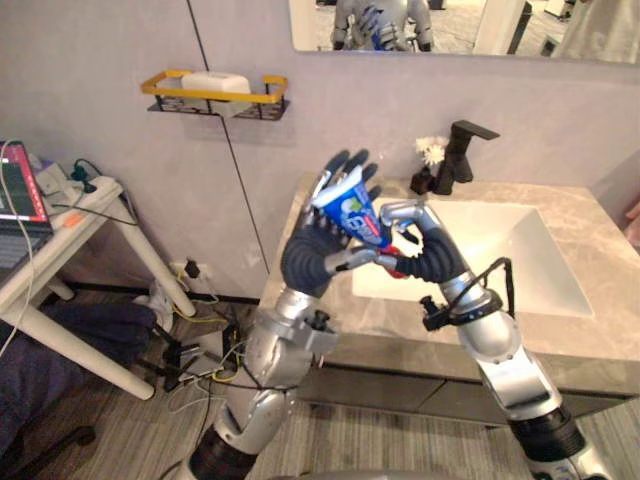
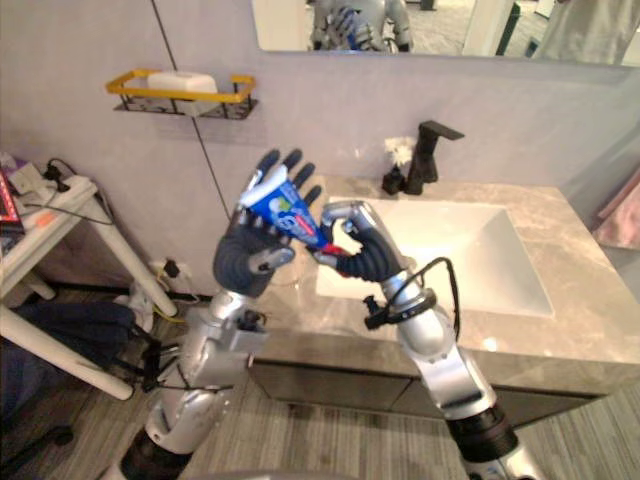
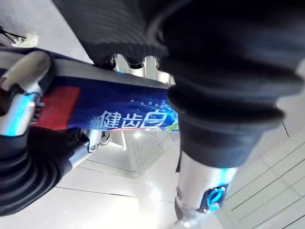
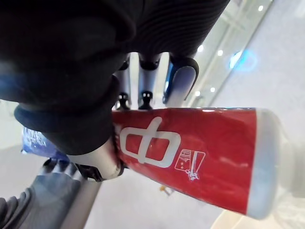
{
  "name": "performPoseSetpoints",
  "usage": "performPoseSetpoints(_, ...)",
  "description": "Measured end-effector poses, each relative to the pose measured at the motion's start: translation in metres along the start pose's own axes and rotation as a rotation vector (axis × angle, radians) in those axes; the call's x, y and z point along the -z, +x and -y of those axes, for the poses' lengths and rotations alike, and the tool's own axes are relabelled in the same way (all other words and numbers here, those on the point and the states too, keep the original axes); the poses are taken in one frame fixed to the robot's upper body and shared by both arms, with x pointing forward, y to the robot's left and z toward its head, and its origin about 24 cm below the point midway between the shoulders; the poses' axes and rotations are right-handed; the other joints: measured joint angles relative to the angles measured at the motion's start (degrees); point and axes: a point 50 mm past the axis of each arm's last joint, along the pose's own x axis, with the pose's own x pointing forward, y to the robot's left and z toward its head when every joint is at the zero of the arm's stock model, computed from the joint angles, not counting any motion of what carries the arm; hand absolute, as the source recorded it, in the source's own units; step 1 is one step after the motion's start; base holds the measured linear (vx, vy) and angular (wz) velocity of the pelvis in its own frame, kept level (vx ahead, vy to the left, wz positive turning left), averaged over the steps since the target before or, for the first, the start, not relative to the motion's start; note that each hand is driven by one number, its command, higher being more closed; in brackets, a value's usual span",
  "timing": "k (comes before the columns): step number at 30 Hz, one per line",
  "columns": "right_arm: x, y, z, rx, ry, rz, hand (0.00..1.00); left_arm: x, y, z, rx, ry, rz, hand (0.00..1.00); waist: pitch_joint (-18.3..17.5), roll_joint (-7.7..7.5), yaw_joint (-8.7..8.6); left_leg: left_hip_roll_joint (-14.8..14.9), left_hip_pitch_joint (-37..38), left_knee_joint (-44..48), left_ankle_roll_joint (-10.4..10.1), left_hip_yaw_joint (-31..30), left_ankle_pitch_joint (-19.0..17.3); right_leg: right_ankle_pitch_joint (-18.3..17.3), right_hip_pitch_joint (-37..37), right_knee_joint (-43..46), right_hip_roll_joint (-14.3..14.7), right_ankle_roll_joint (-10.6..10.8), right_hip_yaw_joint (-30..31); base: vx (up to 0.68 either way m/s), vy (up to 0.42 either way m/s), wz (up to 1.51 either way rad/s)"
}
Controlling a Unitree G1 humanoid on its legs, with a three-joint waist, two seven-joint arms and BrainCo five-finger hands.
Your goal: Organize washtable
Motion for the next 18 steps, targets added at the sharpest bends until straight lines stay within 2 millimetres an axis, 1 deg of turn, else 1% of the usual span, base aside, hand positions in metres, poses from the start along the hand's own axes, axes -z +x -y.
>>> performPoseSetpoints(3, 0.001, 0.003, 0.000, -0.003, 0.001, 0.006, 1.00, -0.001, 0.007, 0.002, 0.009, -0.007, 0.011, 1.00, -0.01, 0.01, -0.07, -0.02, 0.08, -1.21, 0.17, 0.20, 1.02, 0.37, -0.26, -0.02, -0.03, 0.01, 0.24, -0.03, 0.006, -0.03)
performPoseSetpoints(5, 0.001, 0.004, -0.004, -0.019, 0.013, 0.008, 1.00, -0.003, 0.010, 0.005, 0.020, -0.010, 0.022, 1.00, -0.02, -0.01, -0.06, -0.03, 0.24, -1.55, 0.15, 0.20, 1.33, 0.51, -0.29, -0.03, -0.05, 0.01, 0.27, -0.05, 0.002, 0.00)
performPoseSetpoints(9, 0.003, 0.004, -0.007, -0.031, 0.026, -0.001, 1.00, -0.001, 0.009, 0.008, 0.019, -0.020, 0.018, 1.00, -0.05, -0.05, -0.02, -0.12, 0.67, -2.41, 0.26, 0.21, 1.94, 0.52, -0.58, -0.03, -0.15, 0.02, 0.37, -0.05, -0.001, -0.01)
performPoseSetpoints(14, 0.008, 0.003, -0.009, -0.041, 0.028, -0.014, 1.00, 0.003, 0.013, 0.007, 0.024, -0.014, 0.004, 1.00, -0.07, -0.08, -0.05, -0.12, 1.56, -4.93, 0.32, 0.37, 3.59, 0.76, -1.05, -0.08, -0.16, 0.40, 0.72, -0.03, -0.010, -0.02)
performPoseSetpoints(15, 0.009, 0.002, -0.010, -0.044, 0.028, -0.018, 0.00, 0.004, 0.012, 0.007, 0.023, -0.013, 0.001, 1.00, -0.10, -0.13, -0.07, -0.12, 1.63, -5.02, 0.33, 0.51, 3.62, 0.78, -1.07, -0.08, -0.16, 0.43, 0.87, -0.02, -0.005, -0.05)
performPoseSetpoints(18, 0.009, 0.001, -0.009, -0.040, 0.028, -0.020, 0.00, 0.005, 0.012, 0.007, 0.024, -0.014, -0.002, 1.00, -0.25, -0.36, -0.04, -0.09, 2.02, -5.35, 0.33, 0.95, 3.62, 0.80, -1.08, -0.10, -0.15, 0.46, 1.29, -0.01, -0.007, -0.06)
